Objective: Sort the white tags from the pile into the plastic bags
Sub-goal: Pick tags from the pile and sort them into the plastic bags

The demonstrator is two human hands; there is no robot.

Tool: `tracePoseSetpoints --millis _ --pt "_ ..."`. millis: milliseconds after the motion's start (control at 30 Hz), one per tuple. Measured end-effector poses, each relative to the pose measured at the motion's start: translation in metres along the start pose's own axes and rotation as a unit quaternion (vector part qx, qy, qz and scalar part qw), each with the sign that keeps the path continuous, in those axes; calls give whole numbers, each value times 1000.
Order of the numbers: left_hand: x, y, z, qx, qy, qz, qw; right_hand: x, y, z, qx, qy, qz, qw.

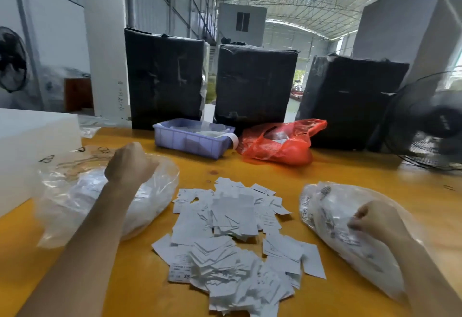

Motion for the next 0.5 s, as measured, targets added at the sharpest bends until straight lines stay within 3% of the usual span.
tracePoseSetpoints --millis 67,233,333,400,500 --pt "6 12 -19 58 40 27 997 -3 -2 -4 13 -24 -15 1000" --pt "26 53 -58 165 102 100 976 -21 -3 -1 27 -142 32 989" --pt "37 74 -73 211 151 167 951 -40 4 18 1 -275 -19 961" --pt "42 88 -81 213 226 252 917 -51 14 40 -40 -388 34 920" --pt "46 111 -92 174 340 400 833 -50 30 74 -105 -485 184 848"
Point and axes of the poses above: each hand's wrist, its own y-axis away from the middle knuckle, its own x-axis out of the palm, z = x × y, the point moved 1 cm from there along -y, towards the middle knuckle, and after that the axes turned 6 degrees about -x, right-handed, at the moved point
